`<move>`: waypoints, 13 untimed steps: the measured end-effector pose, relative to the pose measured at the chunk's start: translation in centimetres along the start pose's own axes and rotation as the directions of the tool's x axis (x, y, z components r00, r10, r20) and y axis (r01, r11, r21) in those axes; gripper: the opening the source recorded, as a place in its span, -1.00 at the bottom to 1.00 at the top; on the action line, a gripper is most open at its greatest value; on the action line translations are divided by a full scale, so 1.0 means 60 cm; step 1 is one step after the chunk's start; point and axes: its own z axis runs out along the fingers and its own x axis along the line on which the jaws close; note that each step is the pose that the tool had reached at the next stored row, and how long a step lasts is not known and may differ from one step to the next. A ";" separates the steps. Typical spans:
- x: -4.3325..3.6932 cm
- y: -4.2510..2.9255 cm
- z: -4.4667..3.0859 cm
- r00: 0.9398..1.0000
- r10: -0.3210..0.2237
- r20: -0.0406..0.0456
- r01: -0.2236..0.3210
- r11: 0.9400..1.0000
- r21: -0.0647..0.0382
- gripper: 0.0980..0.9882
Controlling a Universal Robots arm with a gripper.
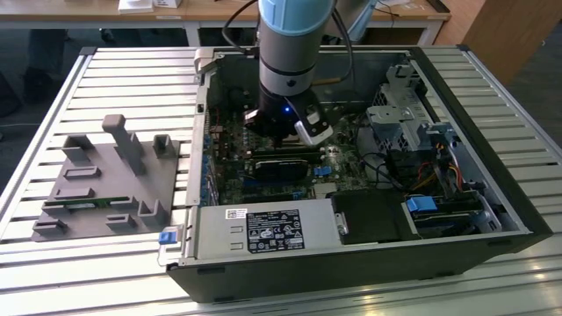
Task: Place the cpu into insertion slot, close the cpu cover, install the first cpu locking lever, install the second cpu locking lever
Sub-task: 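Install the second cpu locking lever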
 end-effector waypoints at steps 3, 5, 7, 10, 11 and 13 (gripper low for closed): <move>0.005 -0.003 0.002 1.000 0.000 0.000 0.000 1.000 -0.015 -0.98; 0.008 -0.005 0.003 1.000 0.000 0.000 0.000 1.000 -0.027 -0.98; 0.011 -0.007 0.007 1.000 0.000 0.001 0.000 0.999 -0.033 -0.98; 0.016 -0.008 0.013 1.000 0.000 0.001 0.000 0.999 -0.038 -0.98; 0.017 -0.008 0.015 1.000 0.000 0.001 0.000 0.999 -0.040 -0.98; 0.019 -0.009 0.019 1.000 0.000 0.001 0.000 0.999 -0.044 -0.98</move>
